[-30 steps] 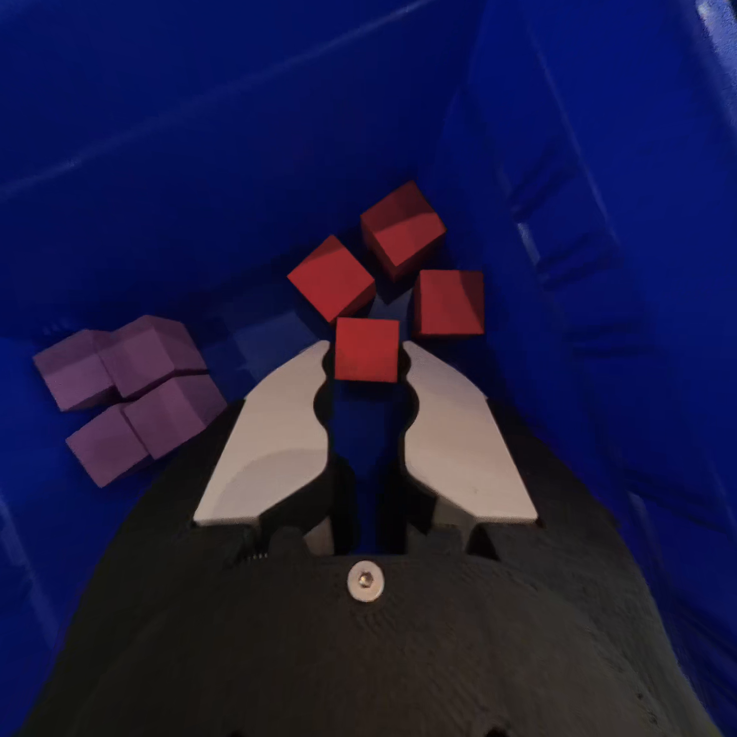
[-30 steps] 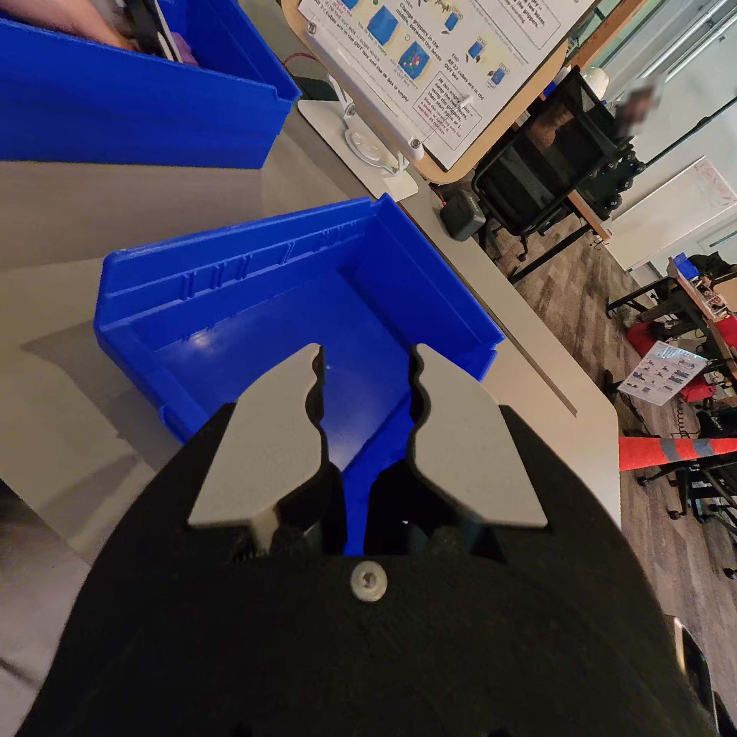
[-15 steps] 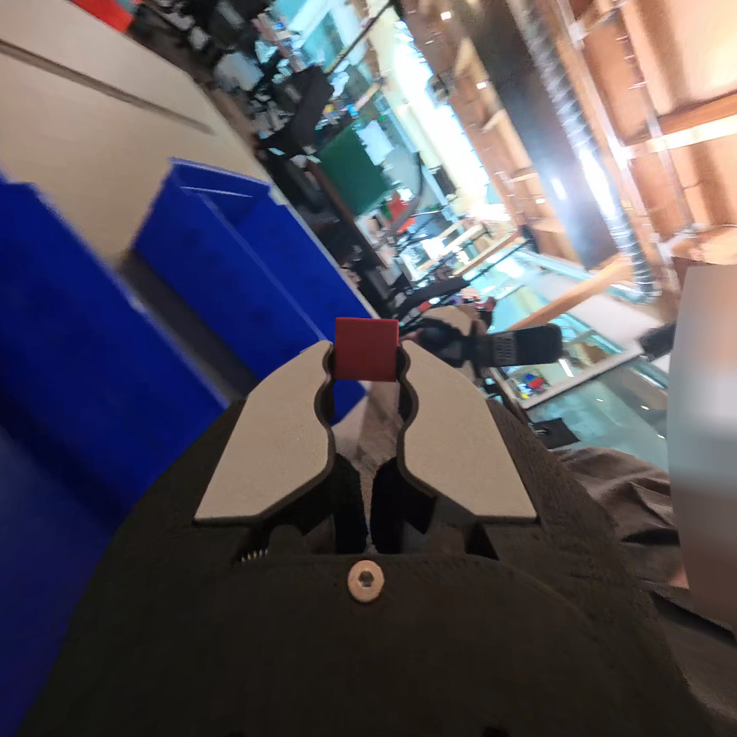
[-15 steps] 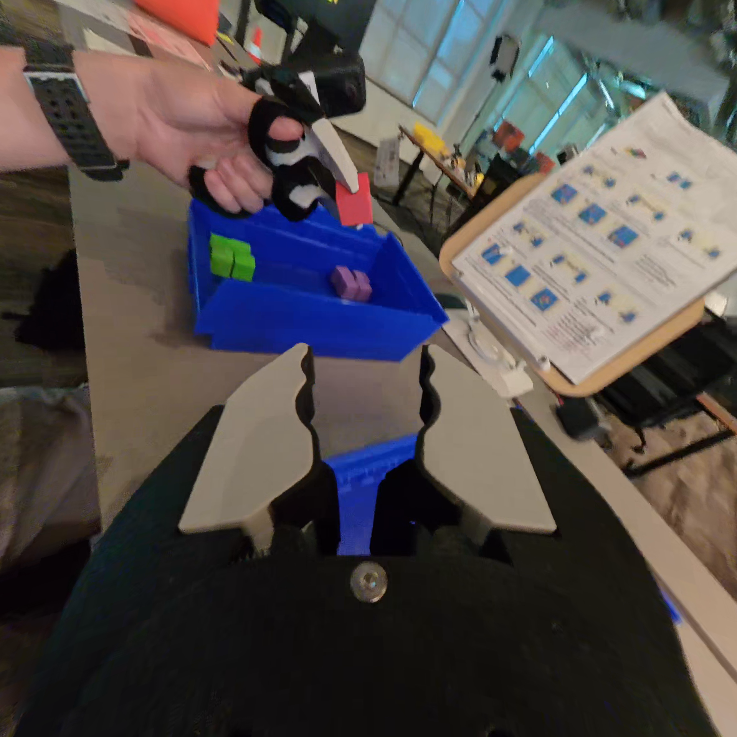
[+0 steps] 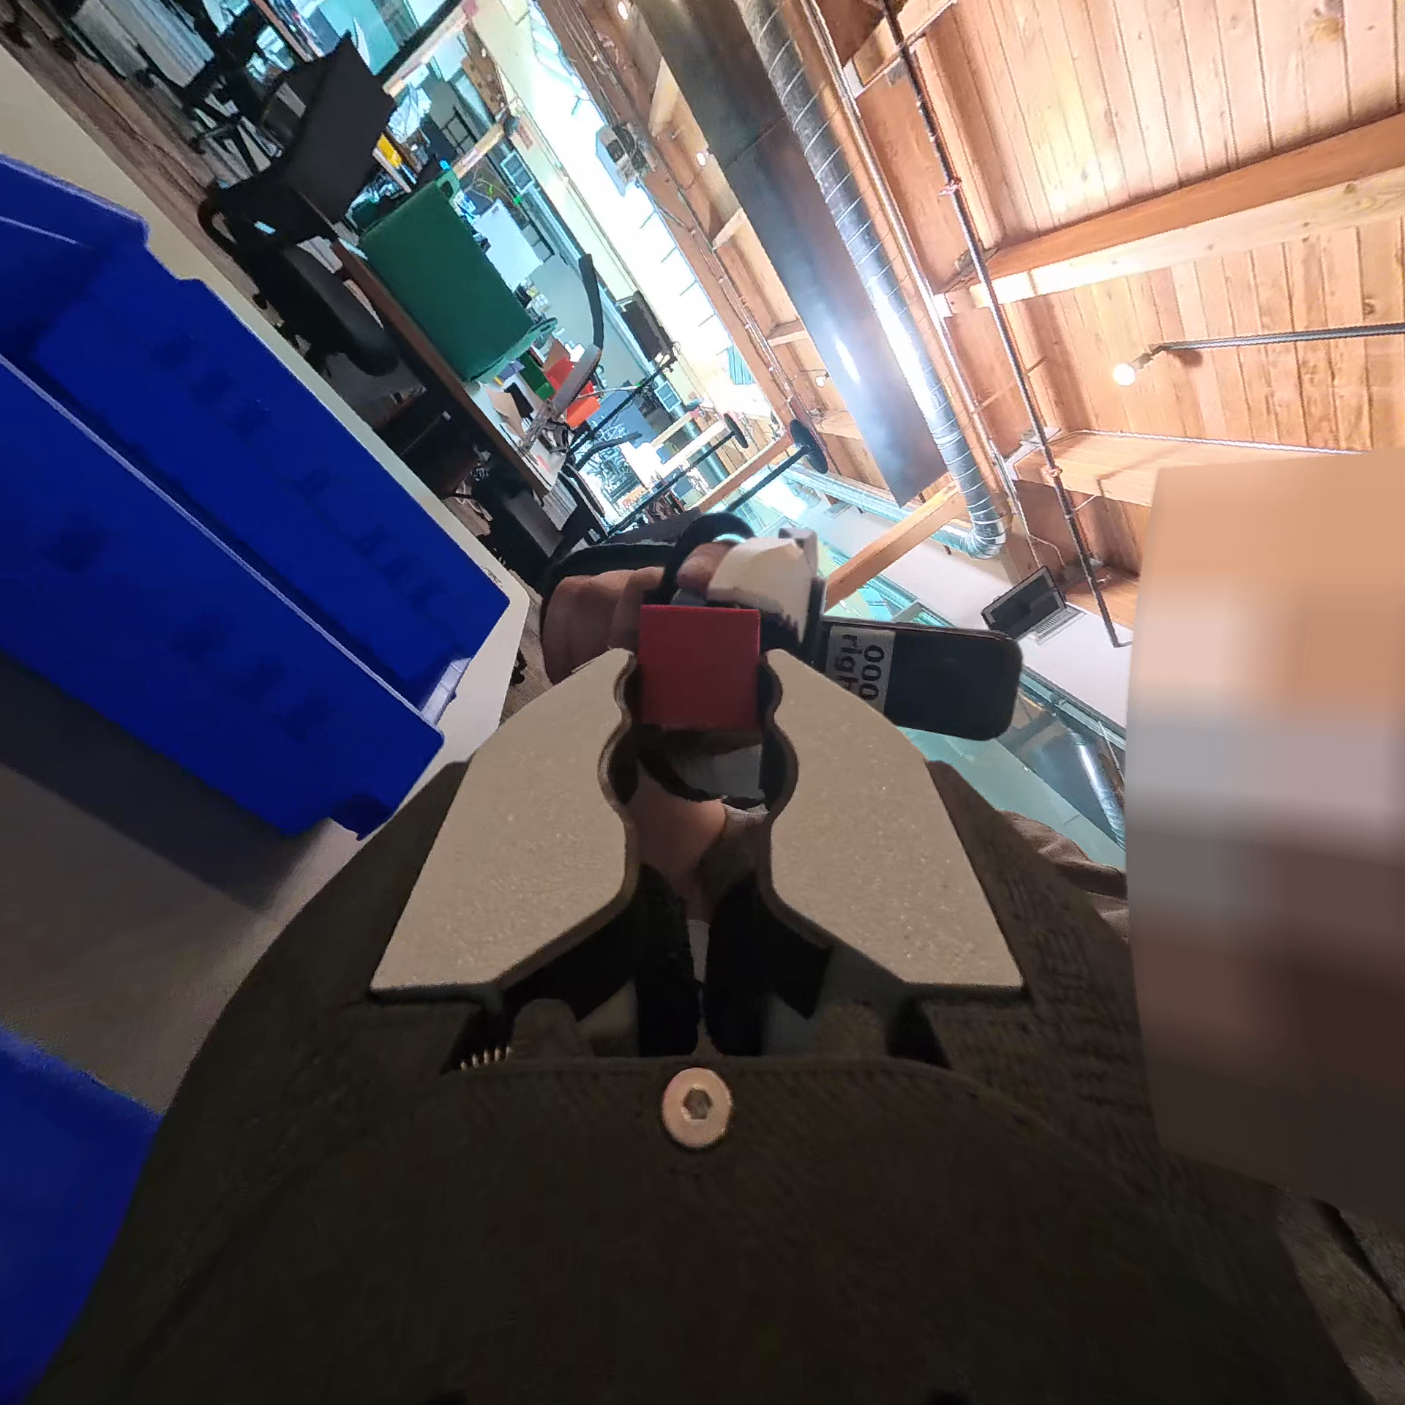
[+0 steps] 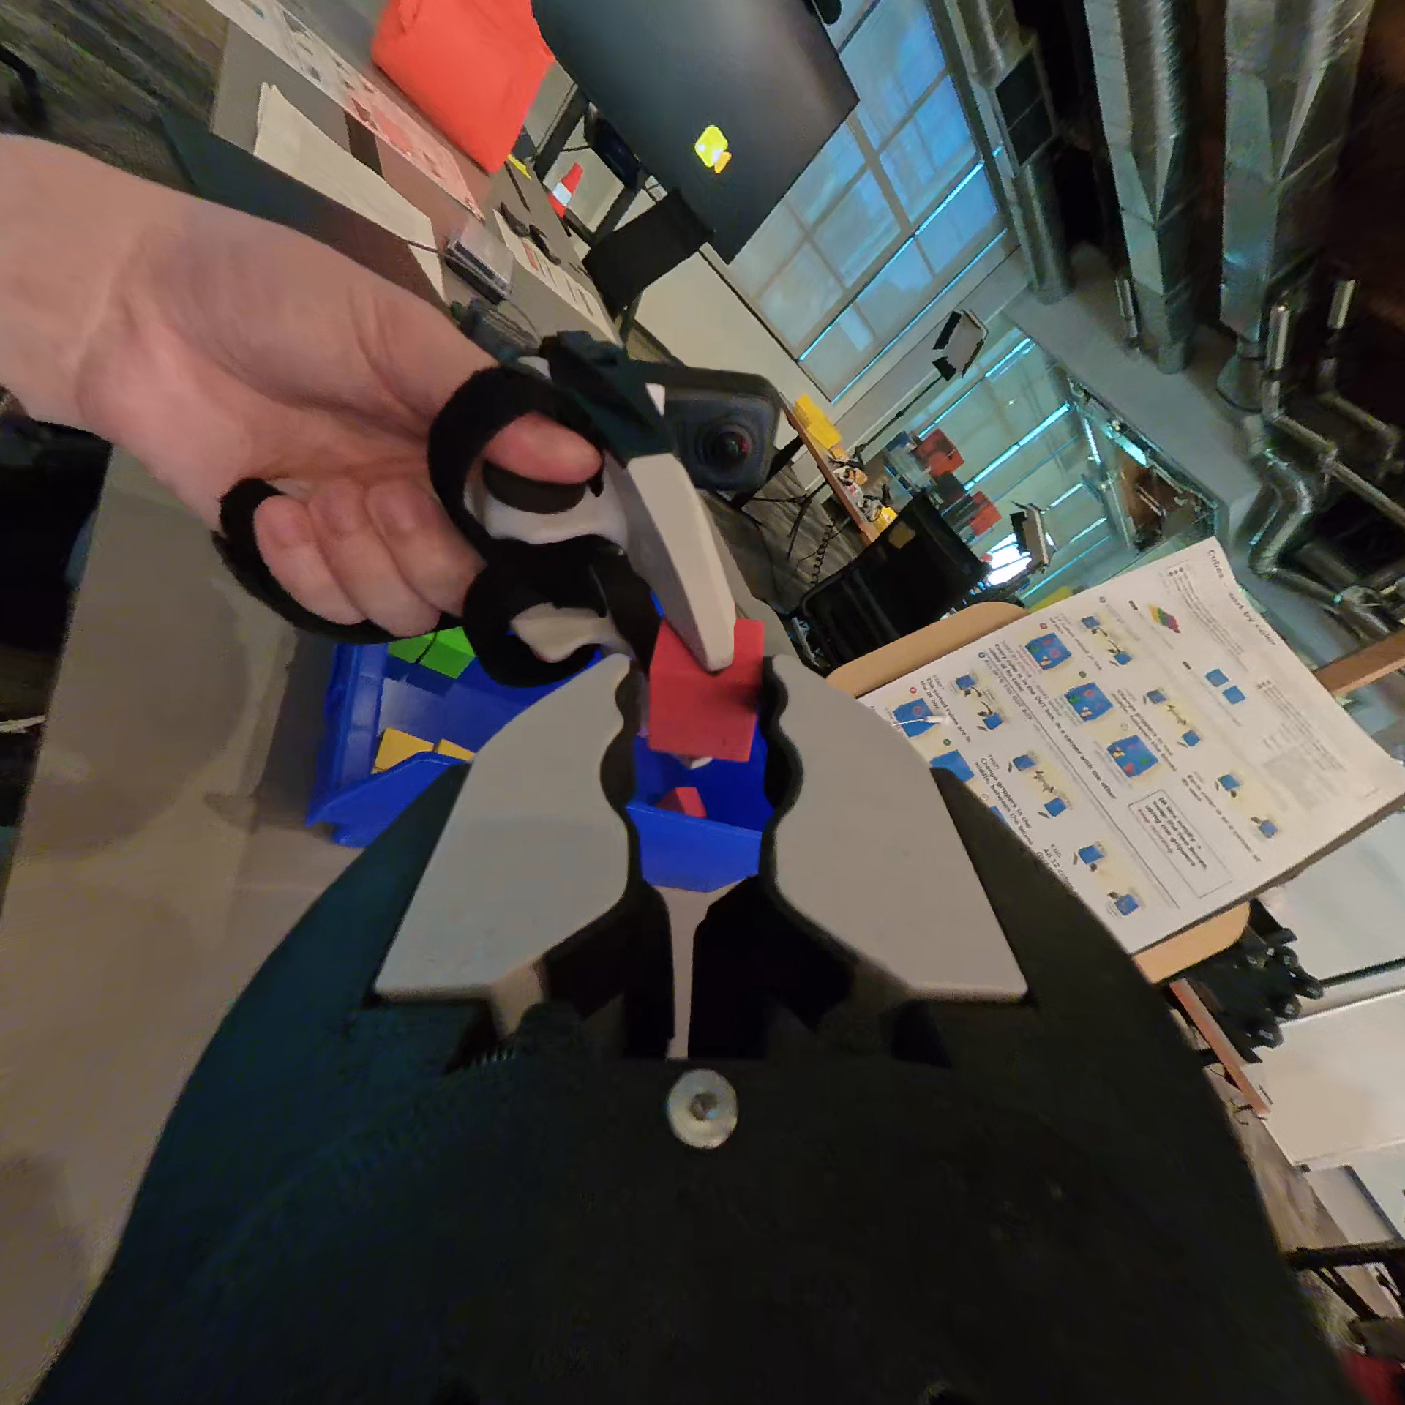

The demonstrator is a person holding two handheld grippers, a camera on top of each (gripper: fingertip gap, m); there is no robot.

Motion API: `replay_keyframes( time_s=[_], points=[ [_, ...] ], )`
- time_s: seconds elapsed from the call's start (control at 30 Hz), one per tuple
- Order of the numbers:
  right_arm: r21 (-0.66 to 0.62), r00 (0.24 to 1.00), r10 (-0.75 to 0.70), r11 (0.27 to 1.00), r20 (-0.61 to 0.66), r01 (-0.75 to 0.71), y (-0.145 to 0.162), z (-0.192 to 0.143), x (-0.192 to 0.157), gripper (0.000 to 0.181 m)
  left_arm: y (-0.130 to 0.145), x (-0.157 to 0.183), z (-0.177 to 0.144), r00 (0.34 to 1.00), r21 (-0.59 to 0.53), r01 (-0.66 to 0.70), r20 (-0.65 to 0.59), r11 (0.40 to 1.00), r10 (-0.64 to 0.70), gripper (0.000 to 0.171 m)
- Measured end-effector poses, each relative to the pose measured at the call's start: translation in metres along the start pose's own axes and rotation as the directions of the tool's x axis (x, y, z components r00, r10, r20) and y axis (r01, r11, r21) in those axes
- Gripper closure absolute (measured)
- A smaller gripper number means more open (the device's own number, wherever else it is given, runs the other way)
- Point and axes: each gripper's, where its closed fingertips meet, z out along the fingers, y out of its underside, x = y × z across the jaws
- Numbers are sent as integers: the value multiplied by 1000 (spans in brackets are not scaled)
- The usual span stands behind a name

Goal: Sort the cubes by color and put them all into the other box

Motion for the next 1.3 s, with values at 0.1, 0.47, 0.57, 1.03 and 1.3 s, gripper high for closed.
replay_keyframes(
  time_s=[0.1,0.47,0.57,1.03,1.3],
  points=[
    [-2,1000,9,1000,-5,-9,2,-2,1,154,1,-1,3,1000,3,2,1,1000,-2,142],
    [-217,995,97,972,18,-91,45,-56,29,155,-22,-1,-10,991,91,-110,85,990,103,151],
    [-605,950,303,772,80,-195,126,-97,37,154,-28,-10,-34,936,57,-246,271,968,222,158],
    [-1000,713,701,-5,-12,-11,308,-138,11,154,-34,-40,-105,628,-193,-396,657,898,418,151],
    [-999,680,732,-36,-42,-23,321,-135,4,134,-20,-73,-132,464,-403,-288,735,869,494,137]
  ],
)
